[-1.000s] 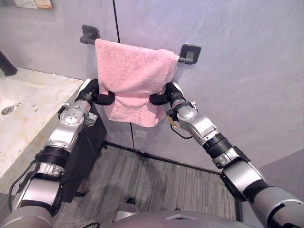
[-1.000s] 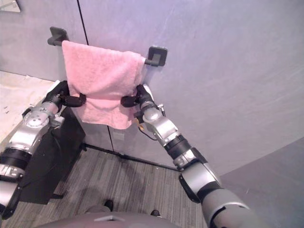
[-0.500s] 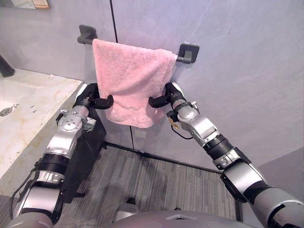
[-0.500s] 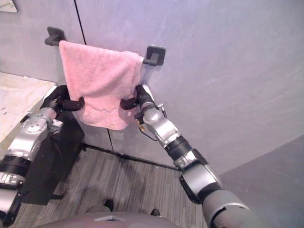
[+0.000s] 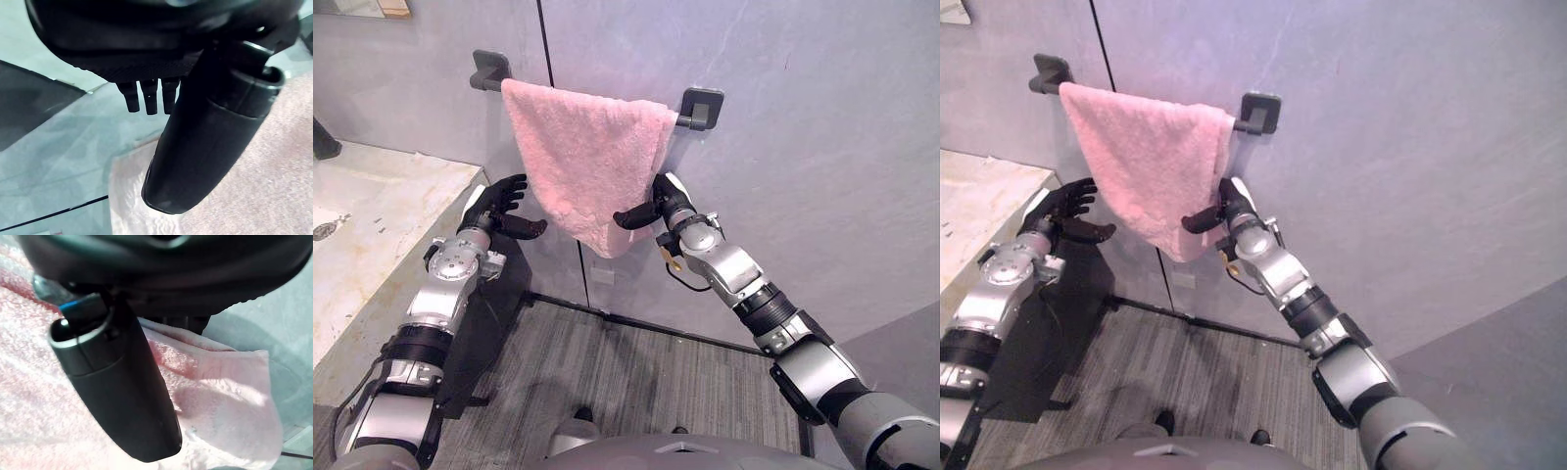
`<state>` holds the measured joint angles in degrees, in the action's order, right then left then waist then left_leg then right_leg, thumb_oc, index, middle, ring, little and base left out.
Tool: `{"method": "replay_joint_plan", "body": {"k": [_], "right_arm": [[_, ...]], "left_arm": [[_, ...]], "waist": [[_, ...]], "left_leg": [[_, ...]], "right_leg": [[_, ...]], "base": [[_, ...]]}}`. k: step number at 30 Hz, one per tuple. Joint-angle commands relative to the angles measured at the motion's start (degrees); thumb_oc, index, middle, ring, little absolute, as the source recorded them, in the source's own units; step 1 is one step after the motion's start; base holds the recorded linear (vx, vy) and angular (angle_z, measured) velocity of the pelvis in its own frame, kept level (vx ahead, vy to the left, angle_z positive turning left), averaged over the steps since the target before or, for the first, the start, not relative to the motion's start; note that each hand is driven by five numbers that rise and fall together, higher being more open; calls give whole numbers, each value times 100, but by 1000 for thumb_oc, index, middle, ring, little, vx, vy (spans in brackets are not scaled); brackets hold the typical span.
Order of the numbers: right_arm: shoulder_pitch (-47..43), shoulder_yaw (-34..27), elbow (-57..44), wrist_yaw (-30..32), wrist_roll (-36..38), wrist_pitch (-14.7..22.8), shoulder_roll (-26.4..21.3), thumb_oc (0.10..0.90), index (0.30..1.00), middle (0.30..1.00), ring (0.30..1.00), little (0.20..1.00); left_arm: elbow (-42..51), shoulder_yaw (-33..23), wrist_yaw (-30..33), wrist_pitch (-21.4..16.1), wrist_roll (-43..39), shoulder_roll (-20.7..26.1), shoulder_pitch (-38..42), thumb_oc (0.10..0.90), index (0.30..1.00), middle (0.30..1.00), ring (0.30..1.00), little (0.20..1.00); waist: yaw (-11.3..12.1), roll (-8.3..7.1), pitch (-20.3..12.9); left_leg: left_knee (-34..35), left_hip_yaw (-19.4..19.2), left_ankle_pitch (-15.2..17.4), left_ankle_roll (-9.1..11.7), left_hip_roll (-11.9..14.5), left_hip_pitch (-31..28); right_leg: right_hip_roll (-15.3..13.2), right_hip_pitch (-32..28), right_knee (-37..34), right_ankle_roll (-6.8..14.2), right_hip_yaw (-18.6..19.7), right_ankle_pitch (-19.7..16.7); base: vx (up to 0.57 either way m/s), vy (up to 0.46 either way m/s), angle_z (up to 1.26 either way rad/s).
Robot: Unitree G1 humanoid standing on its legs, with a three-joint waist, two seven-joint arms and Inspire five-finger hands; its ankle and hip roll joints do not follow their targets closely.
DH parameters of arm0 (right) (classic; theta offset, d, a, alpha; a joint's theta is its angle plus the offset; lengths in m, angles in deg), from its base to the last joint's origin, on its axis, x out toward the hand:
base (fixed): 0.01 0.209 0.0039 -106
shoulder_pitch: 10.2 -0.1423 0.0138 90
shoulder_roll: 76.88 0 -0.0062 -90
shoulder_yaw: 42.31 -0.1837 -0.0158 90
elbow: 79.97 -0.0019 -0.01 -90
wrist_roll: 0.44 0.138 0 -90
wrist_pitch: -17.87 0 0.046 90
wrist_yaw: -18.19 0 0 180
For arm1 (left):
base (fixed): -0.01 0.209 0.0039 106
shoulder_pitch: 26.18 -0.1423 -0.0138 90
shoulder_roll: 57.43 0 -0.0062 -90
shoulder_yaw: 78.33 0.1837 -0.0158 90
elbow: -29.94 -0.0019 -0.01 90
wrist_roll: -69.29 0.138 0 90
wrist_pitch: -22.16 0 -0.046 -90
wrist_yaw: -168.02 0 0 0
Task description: Organize the bathroom.
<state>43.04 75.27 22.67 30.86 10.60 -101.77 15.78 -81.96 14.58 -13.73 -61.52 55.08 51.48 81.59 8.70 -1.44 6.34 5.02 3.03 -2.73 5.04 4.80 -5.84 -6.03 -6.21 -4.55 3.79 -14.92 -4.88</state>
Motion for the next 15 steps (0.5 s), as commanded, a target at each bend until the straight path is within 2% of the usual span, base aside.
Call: {"method": "replay_joint_plan", "body": {"k": [1, 3, 4, 6, 7, 8, 9, 10, 11, 14, 15], "right_arm": [[-420, -328, -220, -38, -634, 169, -427, 800, 900, 900, 900, 900], [-155, -334, -246, -152, -826, 174, -464, 800, 900, 900, 900, 900], [186, -357, -241, -322, -990, 245, -509, 800, 900, 900, 900, 900], [186, -357, -241, -322, -990, 245, -509, 800, 900, 900, 900, 900], [632, -363, -259, -485, -1167, 301, -552, 800, 900, 900, 900, 900], [632, -363, -259, -485, -1167, 301, -552, 800, 900, 900, 900, 900], [1398, -369, -261, -531, -1291, 573, -594, 800, 900, 900, 900, 900], [1875, -362, -136, -612, -1483, 693, -512, 800, 900, 900, 900, 900], [1875, -362, -136, -612, -1483, 693, -512, 800, 900, 900, 900, 900], [2745, -387, 268, -942, -1920, 990, -581, 800, 900, 900, 900, 900], [2834, -389, 322, -1030, -2018, 976, -595, 800, 900, 900, 900, 900]], "left_arm": [[-57, -243, 168, -424, -226, 114, 279, 800, 900, 900, 900, 900], [9, -305, 181, -363, -347, -10, 48, 800, 900, 900, 900, 900], [55, -391, 200, -346, -318, -218, -251, 800, 900, 900, 900, 900], [55, -391, 200, -346, -318, -218, -251, 800, 900, 900, 900, 900], [141, -441, 186, -296, -407, -427, -611, 800, 900, 900, 900, 900], [141, -441, 186, -296, -407, -427, -611, 800, 900, 900, 900, 900], [177, -631, 95, -352, -527, -726, -1180, 800, 900, 900, 900, 900], [80, -734, 29, -367, -415, -953, -1527, 800, 900, 900, 900, 900], [80, -734, 29, -367, -415, -953, -1527, 800, 900, 900, 900, 900], [-173, -830, -41, -322, -689, -1350, -2147, 800, 900, 900, 900, 900], [-245, -842, -79, -244, -640, -1402, -2219, 800, 900, 900, 900, 900]], "waist": [[-14, 58, -558], [-13, 57, -555], [-14, 58, -553], [-14, 58, -553], [-11, 61, -556], [-11, 61, -556], [-18, 75, -545], [-34, 96, -525], [-34, 96, -525], [-38, 138, -432], [-43, 142, -410]], "left_leg": [[-43, -548, 224, 256, 331, -68], [-54, -541, 226, 249, 323, -57], [-66, -542, 231, 238, 321, -51], [-66, -542, 231, 238, 321, -51], [-77, -530, 237, 225, 312, -37], [-77, -530, 237, 225, 312, -37], [-82, -544, 234, 220, 326, -34], [-92, -572, 237, 230, 345, -29], [-92, -572, 237, 230, 345, -29], [-178, -581, 282, 263, 384, -14], [-207, -586, 289, 272, 393, 0]], "right_leg": [[-344, -209, 21, 336, 293, 602], [-350, -200, 20, 342, 294, 600], [-352, -191, 20, 344, 298, 599], [-352, -191, 20, 344, 298, 599], [-351, -175, 17, 353, 313, 596], [-351, -175, 17, 353, 313, 596], [-335, -166, 12, 340, 332, 597], [-320, -149, 20, 327, 346, 609], [-320, -149, 20, 327, 346, 609], [-307, -160, 18, 317, 324, 628], [-307, -156, 31, 311, 313, 635]], "base": [[-60, -4, 1], [-62, -5, 1], [-38, -9, 1], [-39, -13, 0], [-39, -18, -1], [-93, -34, -4], [-104, -24, -10], [-104, -24, -10], [-89, -14, -15], [-74, -20, -12], [-41, -19, -5]]}}
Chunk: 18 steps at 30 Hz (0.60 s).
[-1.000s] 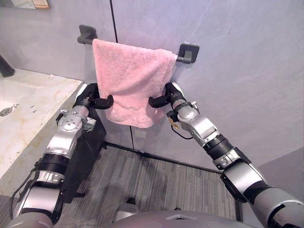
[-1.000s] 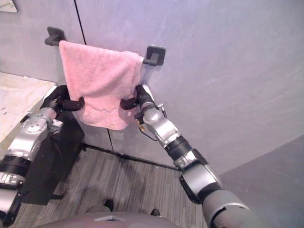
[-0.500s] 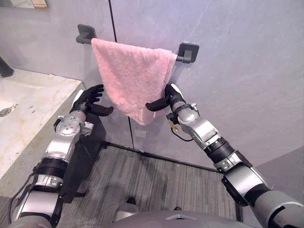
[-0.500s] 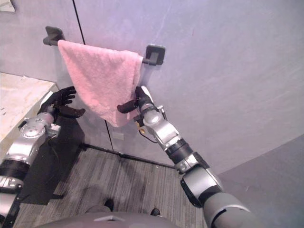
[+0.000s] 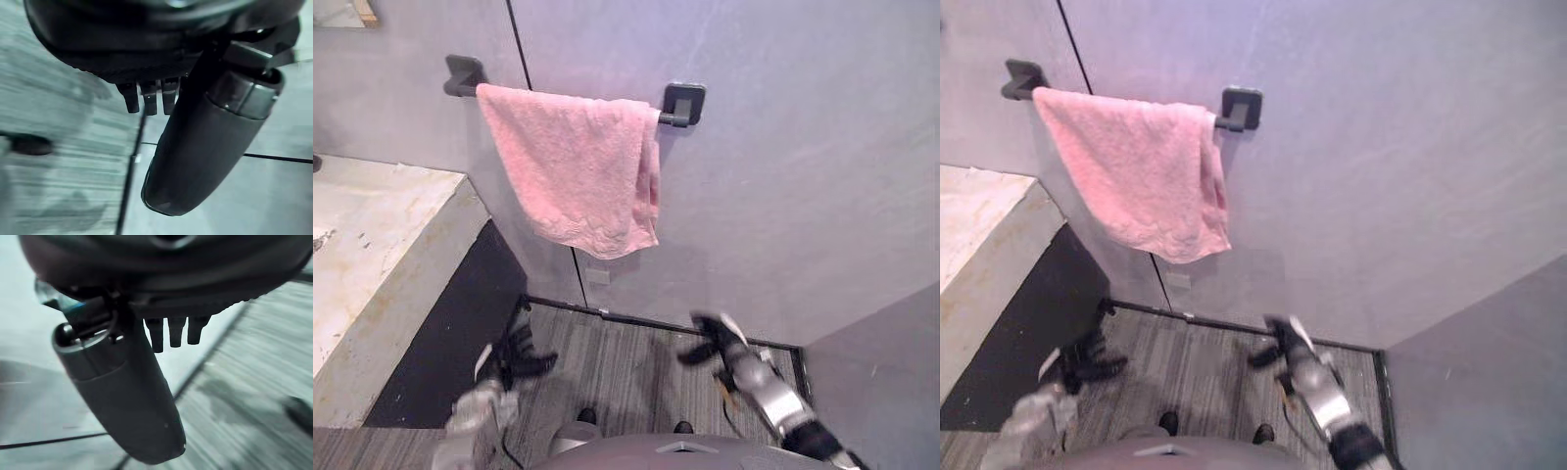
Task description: Organize the bathroom.
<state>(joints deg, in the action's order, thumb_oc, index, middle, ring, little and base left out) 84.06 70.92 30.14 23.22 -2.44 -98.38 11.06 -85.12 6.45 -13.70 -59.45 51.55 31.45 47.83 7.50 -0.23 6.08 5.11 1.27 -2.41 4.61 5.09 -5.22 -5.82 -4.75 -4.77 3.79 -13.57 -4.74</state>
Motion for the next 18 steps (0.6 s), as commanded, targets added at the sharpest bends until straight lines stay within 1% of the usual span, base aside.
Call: {"method": "replay_joint_plan", "body": {"k": [1, 2, 3, 4, 5, 7, 8, 9, 10, 11, 13, 14, 15, 16, 18], "right_arm": [[-1267, 45, -425, -266, -714, 636, -123, 800, 900, 900, 900, 900], [-1115, 45, -264, -321, -834, 653, -137, 800, 900, 900, 900, 900], [-978, 62, -133, -401, -947, 656, -138, 800, 900, 900, 900, 900], [-978, 62, -133, -401, -947, 656, -138, 800, 900, 900, 900, 900], [-875, 50, -6, -467, -1065, 576, -141, 800, 900, 900, 900, 900], [-673, 20, 469, -508, -1232, 675, -154, 800, 900, 900, 900, 900], [-673, 20, 469, -508, -1232, 675, -154, 800, 900, 900, 900, 900], [-618, 30, 663, -549, -1307, 694, -159, 800, 900, 900, 900, 900], [-609, 50, 807, -523, -1328, 709, -153, 800, 900, 900, 900, 900], [-635, 69, 1142, -507, -1445, 742, -128, 800, 900, 900, 900, 900], [-635, 69, 1142, -507, -1445, 742, -128, 800, 900, 900, 900, 900], [-657, 89, 1314, -479, -1489, 779, -109, 800, 900, 900, 900, 900], [-758, 159, 1773, -417, -1559, 946, -81, 800, 900, 900, 900, 900], [-758, 159, 1773, -417, -1559, 946, -81, 800, 900, 900, 900, 900], [-948, 306, 2314, -387, -1618, 1128, -25, 800, 900, 900, 900, 900]], "left_arm": [[72, -29, -82, -451, -287, 601, 1157, 800, 900, 900, 900, 900], [-83, -53, -160, -388, -478, 536, 1045, 800, 900, 900, 900, 900], [-225, -54, -196, -254, -444, 429, 934, 800, 900, 900, 900, 900], [-225, -54, -196, -254, -444, 429, 934, 800, 900, 900, 900, 900], [-368, -55, -268, -173, -323, 389, 862, 800, 900, 900, 900, 900], [-856, 65, -607, -239, -449, 201, 682, 800, 900, 900, 900, 900], [-856, 65, -607, -239, -449, 201, 682, 800, 900, 900, 900, 900], [-1112, 97, -516, -183, -631, 109, 624, 800, 900, 900, 900, 900], [-1269, 126, -466, -165, -672, 75, 605, 800, 900, 900, 900, 900], [-1597, 147, -334, -68, -601, 1, 593, 800, 900, 900, 900, 900], [-1597, 147, -334, -68, -601, 1, 593, 800, 900, 900, 900, 900], [-1797, 148, -269, -43, -586, -31, 589, 800, 900, 900, 900, 900], [-2326, 99, -97, 29, -670, -69, 566, 800, 900, 900, 900, 900], [-2326, 99, -97, 29, -670, -69, 566, 800, 900, 900, 900, 900], [-3026, -76, 80, -30, -767, -43, 471, 800, 900, 900, 900, 900]], "waist": [[77, 21, -384], [79, 16, -341], [77, 11, -298], [77, 11, -298], [77, 6, -263], [110, -18, -170], [110, -18, -170], [140, -26, -132], [166, -36, -104], [230, -44, -44], [230, -44, -44], [275, -43, -1], [414, -58, 110], [414, -58, 110], [627, -115, 232]], "left_leg": [[-216, -410, 257, 316, 364, -62], [-274, -401, 258, 332, 378, -31], [-352, -395, 273, 344, 393, 9], [-352, -395, 273, 344, 393, 9], [-420, -391, 288, 353, 404, 40], [-613, -322, 303, 383, 436, 130], [-613, -322, 303, 383, 436, 130], [-705, -272, 307, 395, 443, 186], [-783, -233, 319, 401, 449, 227], [-909, -141, 312, 405, 449, 318], [-909, -141, 312, 405, 449, 318], [-1000, -69, 284, 410, 448, 400], [-1149, 95, 222, 421, 465, 576], [-1149, 95, 222, 421, 465, 576], [-1183, 180, 34, 468, 570, 746]], "right_leg": [[-328, -302, 52, 312, 178, 621], [-333, -292, 93, 305, 150, 628], [-336, -266, 164, 295, 126, 657], [-336, -266, 164, 295, 126, 657], [-338, -253, 226, 279, 93, 688], [-313, -253, 334, 223, 23, 736], [-313, -253, 334, 223, 23, 736], [-304, -247, 388, 206, 2, 762], [-304, -239, 435, 190, -26, 783], [-281, -215, 514, 152, -48, 828], [-281, -215, 514, 152, -48, 828], [-262, -195, 555, 131, -61, 854], [-200, -136, 638, 77, -148, 904], [-200, -136, 638, 77, -148, 904], [-53, -108, 646, -3, -327, 939]], "base": [[-54, -23, -4], [-77, -38, -5], [-77, -38, -5], [-77, -46, -5], [-64, -52, -4], [-77, -74, -3], [-57, -64, 2], [-41, -53, 6], [-71, -102, 18], [-45, -72, 16], [-28, -40, 18], [-98, -141, 33], [-98, -141, 33], [-114, -208, 23], [-85, -247, 43]]}}
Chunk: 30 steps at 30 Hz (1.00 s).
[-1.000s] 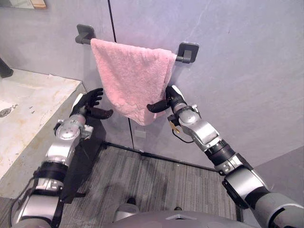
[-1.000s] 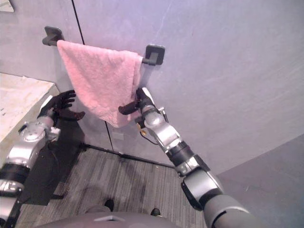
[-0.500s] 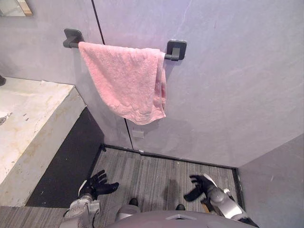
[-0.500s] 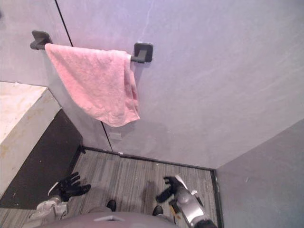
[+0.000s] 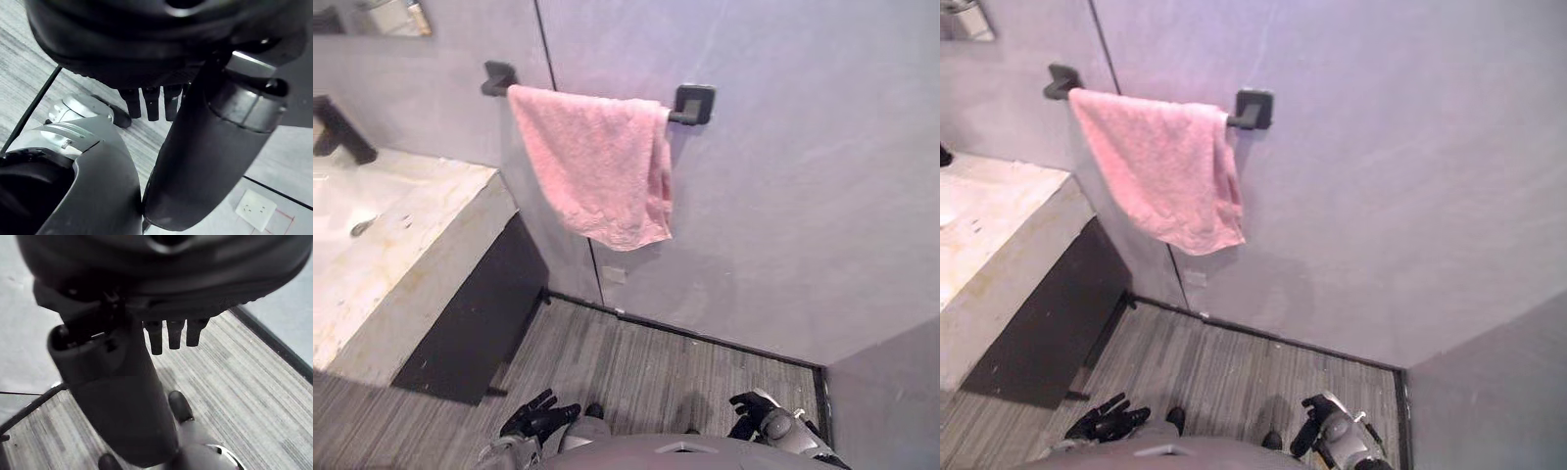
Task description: Organize the bathroom.
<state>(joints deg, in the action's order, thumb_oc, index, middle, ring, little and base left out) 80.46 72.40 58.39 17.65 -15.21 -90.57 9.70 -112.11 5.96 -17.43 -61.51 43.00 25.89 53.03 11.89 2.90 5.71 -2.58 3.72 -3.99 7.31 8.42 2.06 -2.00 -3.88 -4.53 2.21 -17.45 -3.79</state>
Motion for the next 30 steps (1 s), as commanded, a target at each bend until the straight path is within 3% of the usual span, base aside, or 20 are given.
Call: {"method": "replay_joint_plan", "body": {"k": [1, 3, 6, 8, 10, 12, 14, 18, 20, 21, 22, 23, 24, 25, 26, 29, 30], "right_arm": [[-661, 202, -352, 186, -322, 409, 138, 800, 900, 900, 900, 900], [-744, 246, -161, 199, -337, 505, 194, 800, 900, 900, 900, 900], [-789, 270, 96, 333, -206, 605, 303, 800, 900, 900, 900, 900], [-747, 289, 97, 375, -130, 510, 279, 800, 900, 900, 900, 900], [-747, 291, 40, 334, -166, 431, 212, 800, 900, 900, 900, 900], [-749, 268, -3, 332, -182, 393, 180, 800, 900, 900, 900, 900], [-746, 230, -170, 272, -304, 246, 122, 800, 900, 900, 900, 900], [-704, 173, -300, 196, -469, 164, 84, 800, 900, 900, 900, 900], [-704, 173, -300, 196, -469, 164, 84, 800, 900, 900, 900, 900], [-643, 131, -404, 120, -675, 64, 60, 800, 900, 900, 900, 900], [-643, 131, -404, 120, -675, 64, 60, 800, 900, 900, 900, 900], [-565, 73, -428, 195, -671, -46, 10, 800, 900, 900, 900, 900], [-565, 73, -428, 195, -671, -46, 10, 800, 900, 900, 900, 900], [-530, 5, -364, 234, -653, -79, -37, 800, 900, 900, 900, 900], [-521, -15, -339, 300, -584, -109, -46, 800, 900, 900, 900, 900], [-520, -34, -309, 341, -558, -121, -43, 800, 900, 900, 900, 900], [-536, -65, -243, 450, -535, -131, -39, 800, 900, 900, 900, 900]], "left_arm": [[-514, -71, 496, 136, 102, 536, -73, 800, 900, 900, 900, 900], [-784, -155, 493, 16, 124, 566, -97, 800, 900, 900, 900, 900], [-1320, -323, 431, -189, 394, 681, -5, 800, 900, 900, 900, 900], [-1377, -252, 420, -176, 494, 659, 36, 800, 900, 900, 900, 900], [-1266, -118, 454, -190, 485, 556, -30, 800, 900, 900, 900, 900], [-1175, -67, 459, -201, 482, 510, -61, 800, 900, 900, 900, 900], [-902, -39, 413, -204, 480, 435, -133, 800, 900, 900, 900, 900], [-570, -30, 380, -177, 446, 376, -181, 800, 900, 900, 900, 900], [-570, -30, 380, -177, 446, 376, -181, 800, 900, 900, 900, 900], [-357, 7, 352, -147, 310, 343, -121, 800, 900, 900, 900, 900], [-357, 7, 352, -147, 310, 343, -121, 800, 900, 900, 900, 900], [-268, 137, 264, -107, 333, 317, 9, 800, 900, 900, 900, 900], [-268, 137, 264, -107, 333, 317, 9, 800, 900, 900, 900, 900], [-241, 207, 203, -66, 395, 319, 67, 800, 900, 900, 900, 900], [-172, 294, 212, -9, 371, 347, 103, 800, 900, 900, 900, 900], [-141, 318, 225, 14, 386, 360, 109, 800, 900, 900, 900, 900], [-133, 348, 242, 33, 324, 435, 171, 800, 900, 900, 900, 900]], "waist": [[263, -451, 303], [354, -478, 347], [435, -540, 411], [378, -610, 441], [313, -645, 497], [267, -661, 525], [162, -687, 554], [36, -674, 492], [36, -674, 492], [-152, -616, 332], [-152, -616, 332], [-380, -499, 141], [-380, -499, 141], [-533, -342, 49], [-588, -289, 34], [-630, -248, 33], [-749, -199, 84]], "left_leg": [[-381, -90, 62, 238, 312, 100], [-302, -188, -122, 296, 428, 218], [-161, -977, -515, 407, 701, 521], [-687, -1535, -294, 351, 652, 516], [-1668, -1680, -16, 386, 607, 514], [-2060, -1804, 97, 350, 598, 481], [-2868, -1898, 240, 342, 610, 335], [-3126, -1923, 372, 345, 570, 59], [-3126, -1923, 372, 345, 570, 59], [-2971, -2147, 296, 415, 626, -380], [-2971, -2147, 296, 415, 626, -380], [-2452, -2484, 164, 460, 687, -837], [-2452, -2484, 164, 460, 687, -837], [-1749, -2753, 379, 345, 476, -1173], [-1369, -2871, 520, 236, 413, -1252], [-1066, -2890, 578, 168, 336, -1344], [-394, -2877, 922, -24, 141, -1448]], "right_leg": [[-362, -205, 599, 135, -27, 854], [-269, -236, 563, 115, -179, 864], [-138, -367, 496, 107, -770, 907], [-257, -355, 586, 74, -1176, 922], [-360, -346, 642, 29, -1221, 963], [-431, -296, 677, 18, -1289, 933], [-537, -143, 752, -44, -1365, 889], [-563, 44, 819, -92, -1395, 855], [-563, 44, 819, -92, -1395, 855], [-525, 195, 844, -149, -1483, 892], [-525, 195, 844, -149, -1483, 892], [-547, 432, 900, -159, -1657, 886], [-547, 432, 900, -159, -1657, 886], [-689, 699, 1055, -58, -1822, 821], [-823, 852, 1149, 40, -1885, 720], [-904, 995, 1229, 127, -1876, 624], [-1134, 1366, 1340, 399, -1733, 325]], "base": [[-90, -300, 69], [-66, -203, 48], [-65, -179, 58], [-18, -84, 153], [-23, -17, 66], [-76, 33, 86], [-100, 54, 64], [-39, 33, 10], [-53, 66, 9], [-67, 101, 12], [-170, 274, 24], [-103, 173, 12], [-176, 339, 18], [-141, 256, 64], [-141, 256, 64], [-129, 166, 129], [-225, 232, 89]]}}
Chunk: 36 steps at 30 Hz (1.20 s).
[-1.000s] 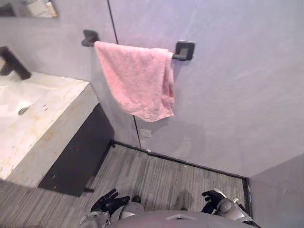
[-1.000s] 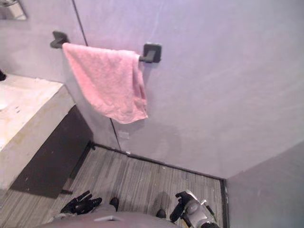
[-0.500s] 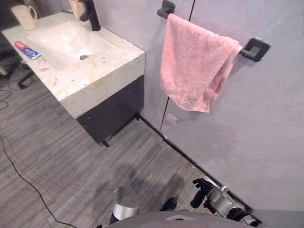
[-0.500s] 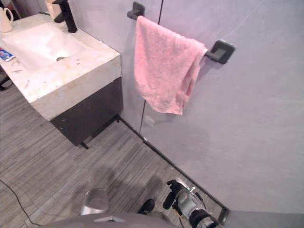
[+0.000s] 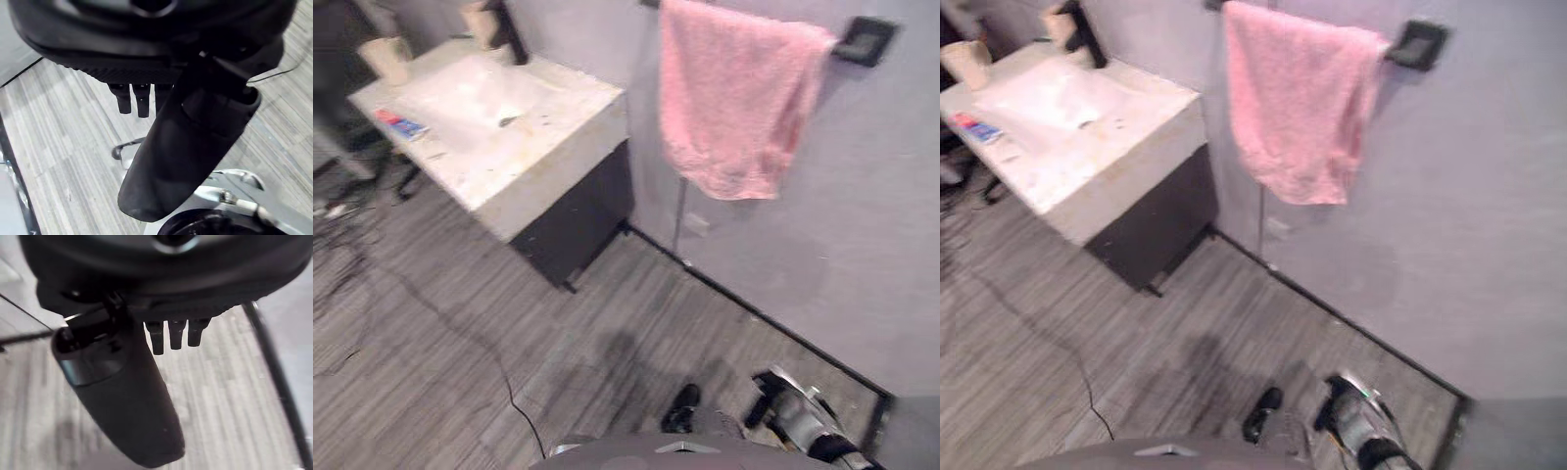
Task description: Organize the bathroom.
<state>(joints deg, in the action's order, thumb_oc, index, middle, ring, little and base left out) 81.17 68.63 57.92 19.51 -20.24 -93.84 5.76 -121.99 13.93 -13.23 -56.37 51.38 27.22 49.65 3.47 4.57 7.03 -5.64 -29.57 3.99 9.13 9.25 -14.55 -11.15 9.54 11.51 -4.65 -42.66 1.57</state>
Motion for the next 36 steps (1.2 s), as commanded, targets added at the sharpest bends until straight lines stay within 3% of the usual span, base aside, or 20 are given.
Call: {"method": "replay_joint_plan", "body": {"k": [1, 4, 8, 10, 11, 14, 16, 18, 22, 33, 36], "right_arm": [[-607, 299, -194, 303, -3, 200, 361, 800, 900, 900, 900, 900], [-629, 245, -220, 392, 70, 277, 391, 800, 900, 900, 900, 900], [-580, 255, -344, 341, -110, 314, 456, 800, 900, 900, 900, 900], [-524, 279, -370, 354, -238, 386, 492, 800, 900, 900, 900, 900], [-470, 290, -409, 429, -261, 427, 528, 800, 900, 900, 900, 900], [-247, 156, -426, 755, 211, 494, 527, 800, 900, 900, 900, 900], [-162, 98, -433, 792, 237, 522, 512, 800, 900, 900, 900, 900], [-64, 85, -487, 798, 197, 543, 488, 800, 900, 900, 900, 900], [-16, 175, -742, 768, 197, 375, 401, 800, 900, 900, 900, 900], [-40, 224, -849, 737, 172, 375, 450, 800, 900, 900, 900, 900], [1, 143, -1009, 908, 338, 310, 422, 800, 900, 900, 900, 900]], "left_arm": [[857, -458, -193, -487, -512, 320, 518, 800, 900, 900, 900, 900], [909, -494, -146, -524, -479, 400, 493, 800, 900, 900, 900, 900], [1055, -555, -125, -487, -536, 507, 446, 800, 900, 900, 900, 900], [1099, -573, -127, -471, -511, 567, 455, 800, 900, 900, 900, 900], [1087, -579, -131, -452, -446, 609, 527, 800, 900, 900, 900, 900], [913, -284, -157, -489, -278, 733, 773, 800, 900, 900, 900, 900], [876, -166, -160, -484, -279, 767, 858, 800, 900, 900, 900, 900], [887, -96, -163, -497, -306, 769, 935, 800, 900, 900, 900, 900], [1011, -256, -237, -546, -389, 638, 885, 800, 900, 900, 900, 900], [1067, -351, -34, -381, -388, 539, 811, 800, 900, 900, 900, 900], [1096, -322, -221, -400, -39, 552, 814, 800, 900, 900, 900, 900]], "waist": [[71, -377, -26], [67, -426, 153], [124, -457, 331], [128, -463, 407], [84, -518, 467], [-206, -475, 560], [-281, -448, 572], [-294, -440, 628], [-208, -525, 674], [-124, -522, 738], [-184, -528, 790]], "left_leg": [[64, 432, 241, -270, -18, 192], [265, 366, 626, -462, -199, 242], [207, 451, 640, -539, -255, 435], [174, 583, 605, -575, -271, 550], [113, 777, 501, -648, -338, 762], [19, 1954, 341, -765, -491, 1165], [59, 2275, 235, -736, -499, 1263], [59, 2454, 89, -604, -444, 1363], [27, 2386, 93, -474, -396, 1366], [-234, 2555, 269, -616, -647, 1419], [-611, 2037, 414, -650, -625, 1513]], "right_leg": [[-309, 106, -234, 1171, 807, -295], [-691, 314, -134, 1503, 818, -573], [-893, 323, -158, 1739, 963, -703], [-917, 306, -130, 1819, 1247, -656], [-886, 302, -179, 1796, 1686, -697], [-482, -42, -311, 1722, 3634, -467], [-361, -174, -308, 1659, 3921, -353], [-275, -427, -394, 1575, 3911, -227], [-294, -747, -916, 1558, 3723, -334], [-503, -728, -611, 1640, 3878, -250], [-661, -711, -556, 1669, 3720, -271]], "base": [[-304, 286, 47], [-212, 136, 76], [-158, 65, 33], [-150, -3, 13], [-149, -59, 30], [-83, -44, 85], [-56, 50, 207], [-81, 55, 133], [-59, 48, 20], [-4, 94, 3], [-86, 159, 6]]}}
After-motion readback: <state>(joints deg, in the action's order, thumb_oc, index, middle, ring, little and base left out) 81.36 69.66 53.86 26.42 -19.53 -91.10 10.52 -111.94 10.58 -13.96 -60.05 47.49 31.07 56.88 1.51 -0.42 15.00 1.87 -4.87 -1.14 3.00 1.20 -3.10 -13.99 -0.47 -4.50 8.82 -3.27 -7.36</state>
